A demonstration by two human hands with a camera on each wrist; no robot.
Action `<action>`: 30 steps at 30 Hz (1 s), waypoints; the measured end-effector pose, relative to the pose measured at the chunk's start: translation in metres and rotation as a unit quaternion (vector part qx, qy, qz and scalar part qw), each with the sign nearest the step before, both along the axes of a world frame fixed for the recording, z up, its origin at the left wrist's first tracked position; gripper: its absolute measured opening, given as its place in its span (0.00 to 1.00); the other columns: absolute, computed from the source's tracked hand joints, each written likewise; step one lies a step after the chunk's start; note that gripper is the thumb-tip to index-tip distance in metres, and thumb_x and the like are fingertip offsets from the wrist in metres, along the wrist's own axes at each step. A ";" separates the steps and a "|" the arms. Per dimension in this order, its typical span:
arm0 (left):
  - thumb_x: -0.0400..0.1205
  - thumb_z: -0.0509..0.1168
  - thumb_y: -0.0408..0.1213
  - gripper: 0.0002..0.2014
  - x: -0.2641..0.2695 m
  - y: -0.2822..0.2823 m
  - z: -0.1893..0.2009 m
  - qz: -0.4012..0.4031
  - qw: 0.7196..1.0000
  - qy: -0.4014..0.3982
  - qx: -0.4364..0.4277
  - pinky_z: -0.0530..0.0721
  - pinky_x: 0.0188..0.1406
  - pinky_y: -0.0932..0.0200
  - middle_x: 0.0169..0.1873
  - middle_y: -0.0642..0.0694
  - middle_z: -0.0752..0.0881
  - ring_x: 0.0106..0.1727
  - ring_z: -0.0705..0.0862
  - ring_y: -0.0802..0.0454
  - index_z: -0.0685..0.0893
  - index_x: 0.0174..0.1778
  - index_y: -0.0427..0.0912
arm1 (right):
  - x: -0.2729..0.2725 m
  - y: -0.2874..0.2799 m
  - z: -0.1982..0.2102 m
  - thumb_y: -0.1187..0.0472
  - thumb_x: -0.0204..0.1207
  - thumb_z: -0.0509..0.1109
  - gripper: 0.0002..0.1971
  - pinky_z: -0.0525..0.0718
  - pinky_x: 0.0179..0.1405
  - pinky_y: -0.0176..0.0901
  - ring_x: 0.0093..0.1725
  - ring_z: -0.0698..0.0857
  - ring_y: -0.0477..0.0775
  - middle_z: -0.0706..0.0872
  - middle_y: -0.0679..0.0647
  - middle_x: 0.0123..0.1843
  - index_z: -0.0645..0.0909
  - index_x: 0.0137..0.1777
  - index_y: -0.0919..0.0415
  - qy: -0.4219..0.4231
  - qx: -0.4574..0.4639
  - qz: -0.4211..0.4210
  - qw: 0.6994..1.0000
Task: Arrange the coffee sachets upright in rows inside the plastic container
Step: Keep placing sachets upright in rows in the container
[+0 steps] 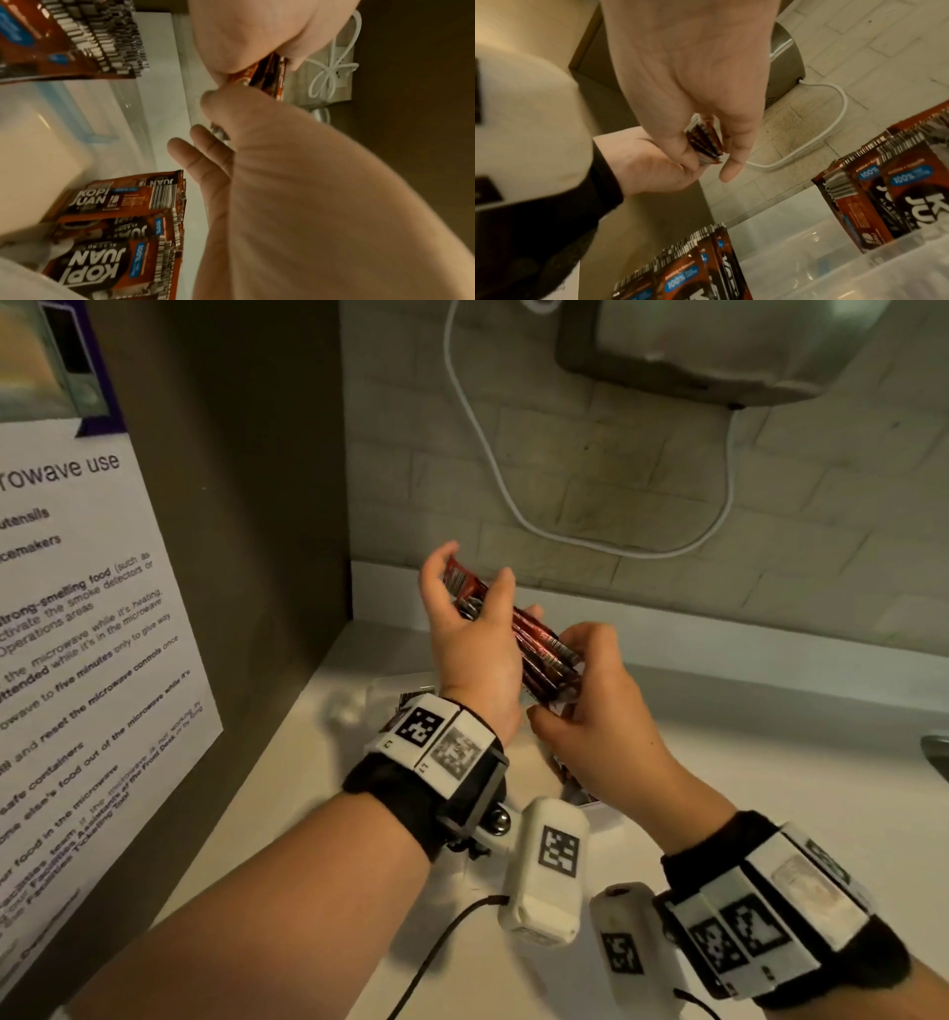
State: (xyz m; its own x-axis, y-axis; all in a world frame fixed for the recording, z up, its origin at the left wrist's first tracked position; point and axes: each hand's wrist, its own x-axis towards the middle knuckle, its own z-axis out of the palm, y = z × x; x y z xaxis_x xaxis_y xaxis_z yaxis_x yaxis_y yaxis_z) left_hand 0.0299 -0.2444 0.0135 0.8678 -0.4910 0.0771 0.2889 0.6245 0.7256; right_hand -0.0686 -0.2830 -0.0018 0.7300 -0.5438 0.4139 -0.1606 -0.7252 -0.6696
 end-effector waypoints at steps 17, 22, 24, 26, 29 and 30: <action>0.78 0.72 0.36 0.23 -0.022 0.021 -0.010 -0.151 0.985 0.005 0.077 0.87 0.54 0.52 0.52 0.38 0.89 0.53 0.89 0.46 0.78 0.68 0.37 | 0.006 -0.005 0.009 0.73 0.69 0.72 0.21 0.76 0.28 0.40 0.29 0.78 0.39 0.77 0.48 0.36 0.63 0.45 0.52 -0.068 0.146 0.083 0.983; 0.83 0.64 0.34 0.12 -0.013 0.041 -0.011 -0.141 0.987 0.033 0.069 0.86 0.32 0.59 0.44 0.43 0.90 0.42 0.89 0.52 0.85 0.61 0.42 | 0.005 -0.002 0.014 0.66 0.66 0.79 0.21 0.78 0.46 0.28 0.48 0.82 0.36 0.82 0.47 0.53 0.74 0.54 0.49 0.001 0.109 0.177 0.978; 0.84 0.62 0.33 0.12 -0.005 0.054 -0.008 -0.140 0.987 0.024 0.076 0.83 0.25 0.61 0.43 0.45 0.89 0.38 0.89 0.54 0.85 0.60 0.42 | 0.008 -0.009 0.018 0.61 0.67 0.79 0.15 0.77 0.48 0.30 0.49 0.81 0.41 0.80 0.53 0.57 0.81 0.52 0.51 -0.034 0.127 0.145 0.981; 0.82 0.64 0.32 0.09 0.000 0.064 -0.009 -0.151 0.984 0.000 0.094 0.85 0.23 0.59 0.44 0.42 0.90 0.40 0.90 0.49 0.87 0.55 0.41 | 0.013 -0.014 0.023 0.58 0.71 0.77 0.10 0.78 0.43 0.40 0.44 0.82 0.46 0.84 0.52 0.53 0.82 0.50 0.50 -0.072 0.182 0.106 0.975; 0.75 0.70 0.33 0.06 0.002 0.072 -0.012 -0.164 0.976 -0.041 0.134 0.83 0.19 0.61 0.41 0.39 0.91 0.40 0.91 0.42 0.89 0.46 0.41 | 0.018 -0.013 0.028 0.64 0.76 0.72 0.04 0.72 0.25 0.38 0.27 0.76 0.47 0.83 0.48 0.34 0.83 0.48 0.57 -0.065 0.264 0.134 0.953; 0.74 0.71 0.33 0.06 0.002 0.072 -0.013 -0.162 0.975 -0.050 0.147 0.82 0.18 0.62 0.40 0.39 0.91 0.39 0.91 0.42 0.89 0.45 0.42 | 0.019 -0.010 0.029 0.66 0.76 0.71 0.02 0.70 0.20 0.36 0.23 0.74 0.47 0.81 0.48 0.29 0.83 0.46 0.59 -0.058 0.275 0.149 0.948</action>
State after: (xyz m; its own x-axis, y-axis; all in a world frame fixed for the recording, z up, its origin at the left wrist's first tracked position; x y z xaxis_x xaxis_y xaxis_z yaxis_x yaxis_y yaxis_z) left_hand 0.0321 -0.1719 0.0004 0.6589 -0.7516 -0.0310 0.3543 0.2737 0.8942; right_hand -0.0497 -0.2932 0.0272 0.8516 -0.4784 0.2142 0.0943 -0.2622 -0.9604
